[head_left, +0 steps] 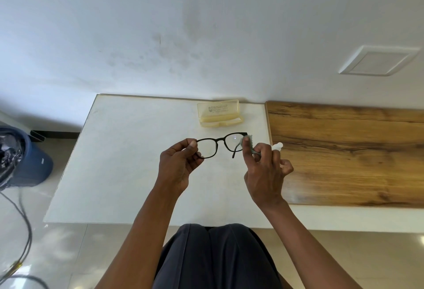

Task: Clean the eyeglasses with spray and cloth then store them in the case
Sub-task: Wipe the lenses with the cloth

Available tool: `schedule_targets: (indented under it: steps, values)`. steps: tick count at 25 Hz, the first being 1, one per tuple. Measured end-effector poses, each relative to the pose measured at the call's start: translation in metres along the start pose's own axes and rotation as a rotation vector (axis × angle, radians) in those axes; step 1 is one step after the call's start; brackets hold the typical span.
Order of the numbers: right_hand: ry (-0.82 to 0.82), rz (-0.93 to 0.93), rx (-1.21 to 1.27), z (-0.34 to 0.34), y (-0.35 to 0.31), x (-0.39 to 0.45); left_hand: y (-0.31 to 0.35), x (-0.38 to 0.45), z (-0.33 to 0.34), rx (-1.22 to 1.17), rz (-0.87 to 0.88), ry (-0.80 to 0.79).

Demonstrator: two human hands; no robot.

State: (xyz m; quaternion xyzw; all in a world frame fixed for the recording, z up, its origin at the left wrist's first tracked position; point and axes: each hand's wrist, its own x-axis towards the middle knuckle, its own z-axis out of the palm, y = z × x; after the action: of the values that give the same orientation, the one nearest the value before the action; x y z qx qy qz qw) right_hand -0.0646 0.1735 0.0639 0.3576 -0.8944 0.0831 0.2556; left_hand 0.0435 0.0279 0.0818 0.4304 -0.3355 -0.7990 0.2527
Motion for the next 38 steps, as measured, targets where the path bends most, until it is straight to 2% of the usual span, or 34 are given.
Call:
schedule_targets:
  steps: [3,6,9,12,18,24,27,31,34,38]
  values:
    - [-0.055,0.063,0.093,-0.005,-0.002,0.007,0.001,0.001,0.0,0.022,0.02,0.005]
    - [-0.159,0.172,0.247,-0.005,-0.003,0.006,0.002,0.002,0.0,0.027,0.04,-0.007]
    - [-0.287,0.206,0.373,0.002,-0.002,0.0,0.003,0.003,-0.002,0.033,0.055,-0.015]
    - [-0.448,0.171,0.375,0.015,-0.002,-0.009,0.003,0.005,-0.004,0.034,0.056,-0.015]
    - [-0.722,-0.03,0.368,0.039,-0.015,-0.027,-0.001,0.007,-0.01,0.029,0.036,-0.024]
    - [-0.847,0.064,0.622,0.05,-0.027,-0.032,-0.003,0.006,-0.014,0.045,0.029,-0.03]
    - [-0.885,0.261,0.773,0.048,-0.024,-0.032,-0.004,0.007,-0.017,0.064,0.027,-0.047]
    - [-0.933,0.833,1.074,0.042,-0.007,-0.02,-0.004,0.007,-0.021,0.101,0.032,-0.088]
    - [-0.855,1.232,1.397,0.034,0.006,-0.003,-0.004,0.005,-0.027,0.138,0.025,-0.173]
    - [-0.69,1.587,1.692,0.025,0.019,0.02,-0.008,0.002,-0.038,0.133,-0.01,-0.25]
